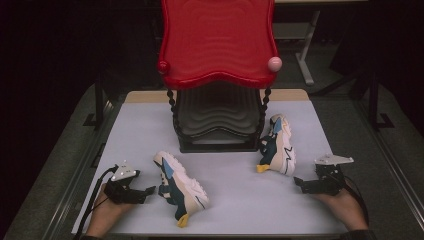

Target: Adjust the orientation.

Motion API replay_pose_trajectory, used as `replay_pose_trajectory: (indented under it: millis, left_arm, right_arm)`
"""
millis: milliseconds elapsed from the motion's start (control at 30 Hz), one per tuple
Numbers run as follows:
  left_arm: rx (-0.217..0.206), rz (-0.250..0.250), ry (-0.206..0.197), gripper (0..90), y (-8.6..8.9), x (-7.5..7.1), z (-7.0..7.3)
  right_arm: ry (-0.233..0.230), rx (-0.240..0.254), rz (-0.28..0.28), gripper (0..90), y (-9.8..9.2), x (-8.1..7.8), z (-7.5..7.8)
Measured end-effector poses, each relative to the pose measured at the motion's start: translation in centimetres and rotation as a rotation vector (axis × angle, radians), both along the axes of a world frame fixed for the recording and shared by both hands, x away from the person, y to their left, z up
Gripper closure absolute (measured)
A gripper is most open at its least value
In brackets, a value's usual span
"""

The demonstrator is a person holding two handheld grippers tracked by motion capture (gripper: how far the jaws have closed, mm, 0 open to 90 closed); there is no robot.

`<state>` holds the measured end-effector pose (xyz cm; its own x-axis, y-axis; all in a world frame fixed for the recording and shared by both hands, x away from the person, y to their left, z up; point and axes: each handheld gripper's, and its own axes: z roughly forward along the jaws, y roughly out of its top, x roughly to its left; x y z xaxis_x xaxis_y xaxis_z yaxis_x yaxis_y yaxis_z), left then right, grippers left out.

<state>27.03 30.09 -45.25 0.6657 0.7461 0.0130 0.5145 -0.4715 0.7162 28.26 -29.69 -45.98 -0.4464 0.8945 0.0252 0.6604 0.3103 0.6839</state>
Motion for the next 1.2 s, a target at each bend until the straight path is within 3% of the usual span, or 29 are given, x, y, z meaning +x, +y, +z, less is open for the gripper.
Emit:
replay_pose_trajectory:
  millis: [433,633,900,967,1033,1200]
  left_arm:
    - [0.013,-0.012,0.013,15.1,-0.1,0.2,0.2]
    - [-0.007,-0.04,0.011,15.5,-0.1,-0.3,0.8]
    - [-0.035,-0.106,-0.014,16.5,-0.5,-2.1,1.7]
    - [-0.045,-0.144,-0.014,17.0,-0.7,-2.6,1.8]
    - [-0.051,-0.158,-0.02,23.0,-0.8,-2.8,1.9]
    - [-0.084,-0.214,-0.023,28.0,-1.5,-3.1,2.0]
  right_arm:
    - [-0.003,0.003,0.0,3.1,0.0,0.0,0.0]
    - [-0.004,0.002,-0.001,3.1,0.0,0.0,0.0]
    - [-0.003,0.002,-0.001,3.1,0.0,0.0,0.0]
    - [-0.003,0.002,-0.001,3.1,0.0,0.0,0.0]
    - [-0.004,0.003,-0.001,3.1,0.0,0.0,0.0]
    - [-0.004,0.002,0.0,3.1,0.0,0.0,0.0]
